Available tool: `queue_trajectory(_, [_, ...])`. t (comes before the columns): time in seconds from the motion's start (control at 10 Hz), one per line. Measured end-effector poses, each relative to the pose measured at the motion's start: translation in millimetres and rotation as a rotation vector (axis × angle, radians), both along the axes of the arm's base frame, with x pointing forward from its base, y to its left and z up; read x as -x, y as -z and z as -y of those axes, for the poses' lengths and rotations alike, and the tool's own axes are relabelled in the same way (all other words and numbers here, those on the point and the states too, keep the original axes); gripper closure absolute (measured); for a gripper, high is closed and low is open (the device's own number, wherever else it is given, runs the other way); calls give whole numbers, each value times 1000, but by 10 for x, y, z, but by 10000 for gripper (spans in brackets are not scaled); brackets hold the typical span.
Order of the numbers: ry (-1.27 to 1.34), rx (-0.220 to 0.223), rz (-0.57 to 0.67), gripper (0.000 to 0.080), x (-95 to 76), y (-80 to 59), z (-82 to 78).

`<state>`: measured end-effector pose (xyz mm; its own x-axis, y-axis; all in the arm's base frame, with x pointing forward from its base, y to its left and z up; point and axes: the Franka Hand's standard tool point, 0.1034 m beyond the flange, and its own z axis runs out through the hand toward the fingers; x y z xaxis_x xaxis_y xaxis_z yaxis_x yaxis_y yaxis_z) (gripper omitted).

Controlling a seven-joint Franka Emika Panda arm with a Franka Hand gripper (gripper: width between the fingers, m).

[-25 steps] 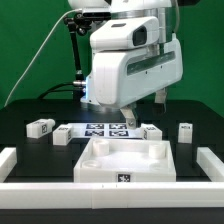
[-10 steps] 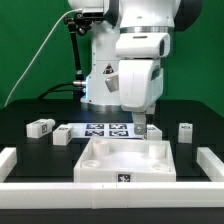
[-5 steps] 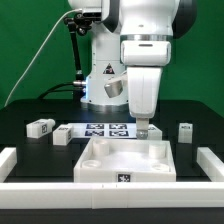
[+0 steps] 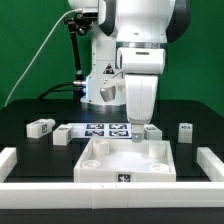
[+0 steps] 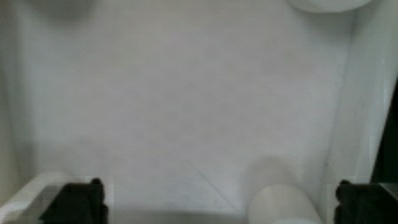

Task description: Assemble one leg

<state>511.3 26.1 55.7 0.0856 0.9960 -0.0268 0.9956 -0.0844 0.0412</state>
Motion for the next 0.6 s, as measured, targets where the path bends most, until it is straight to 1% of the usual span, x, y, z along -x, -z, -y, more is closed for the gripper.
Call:
queue_trajectory(0.1, [0,0,-1,150,3,4,1])
queue_trajectory(0.2, [3,1,-8,150,44,29,14])
queue_trajectory(0.3, [2,-7,-4,150,155,97,4])
queue_trajectory(0.4, [3,-9,-27,150,328,174,-18])
queue_trajectory(0.6, [4,-17,-47,150,557,279,-97])
